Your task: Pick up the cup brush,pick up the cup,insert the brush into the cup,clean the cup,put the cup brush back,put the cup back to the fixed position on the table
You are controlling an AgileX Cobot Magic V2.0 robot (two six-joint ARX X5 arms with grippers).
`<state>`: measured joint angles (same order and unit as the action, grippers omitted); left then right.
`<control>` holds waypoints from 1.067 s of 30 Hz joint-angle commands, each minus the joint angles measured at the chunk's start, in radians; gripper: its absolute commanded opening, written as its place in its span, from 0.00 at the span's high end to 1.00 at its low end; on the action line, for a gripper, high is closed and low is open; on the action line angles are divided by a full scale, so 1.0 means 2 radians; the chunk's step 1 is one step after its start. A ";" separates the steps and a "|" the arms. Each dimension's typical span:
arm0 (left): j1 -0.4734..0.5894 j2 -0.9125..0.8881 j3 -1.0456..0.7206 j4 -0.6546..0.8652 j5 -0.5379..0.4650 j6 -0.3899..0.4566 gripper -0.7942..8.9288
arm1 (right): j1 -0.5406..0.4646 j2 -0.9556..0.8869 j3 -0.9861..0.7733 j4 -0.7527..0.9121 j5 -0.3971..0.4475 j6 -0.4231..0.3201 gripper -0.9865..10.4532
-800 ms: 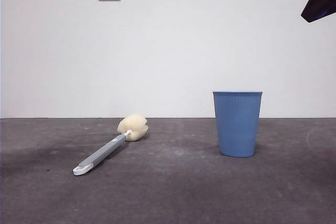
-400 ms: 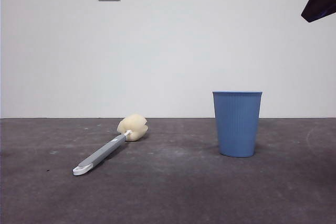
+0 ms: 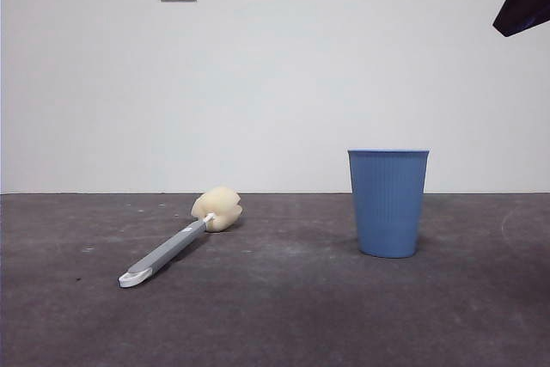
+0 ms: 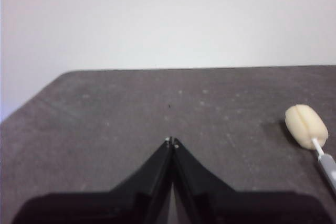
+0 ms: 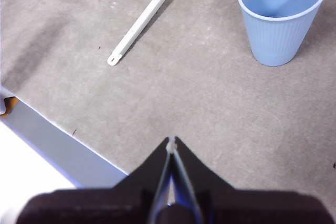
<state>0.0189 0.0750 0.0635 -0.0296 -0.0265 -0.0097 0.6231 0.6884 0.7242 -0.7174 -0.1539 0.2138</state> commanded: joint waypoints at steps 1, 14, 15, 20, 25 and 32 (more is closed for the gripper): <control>0.002 -0.011 -0.018 0.005 0.002 -0.012 0.92 | 0.001 -0.001 -0.001 0.002 0.002 0.003 0.91; 0.002 -0.036 -0.029 -0.078 0.015 -0.033 0.92 | 0.001 -0.001 -0.001 0.002 0.002 0.003 0.91; 0.002 -0.036 -0.029 -0.078 0.017 -0.034 0.92 | 0.001 -0.001 -0.001 0.002 0.002 0.003 0.91; 0.002 -0.036 -0.029 -0.078 0.016 -0.033 0.92 | 0.001 -0.001 -0.001 0.002 0.002 0.003 0.91; 0.002 -0.036 -0.029 -0.078 0.016 -0.033 0.92 | 0.001 -0.001 -0.001 0.002 0.002 0.003 0.91; 0.002 -0.036 -0.029 -0.078 0.016 -0.033 0.92 | 0.001 -0.001 -0.001 0.002 0.002 0.003 0.91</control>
<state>0.0189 0.0055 0.0170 -0.1867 -0.0006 -0.0719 0.6231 0.6876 0.7242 -0.7174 -0.1539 0.2138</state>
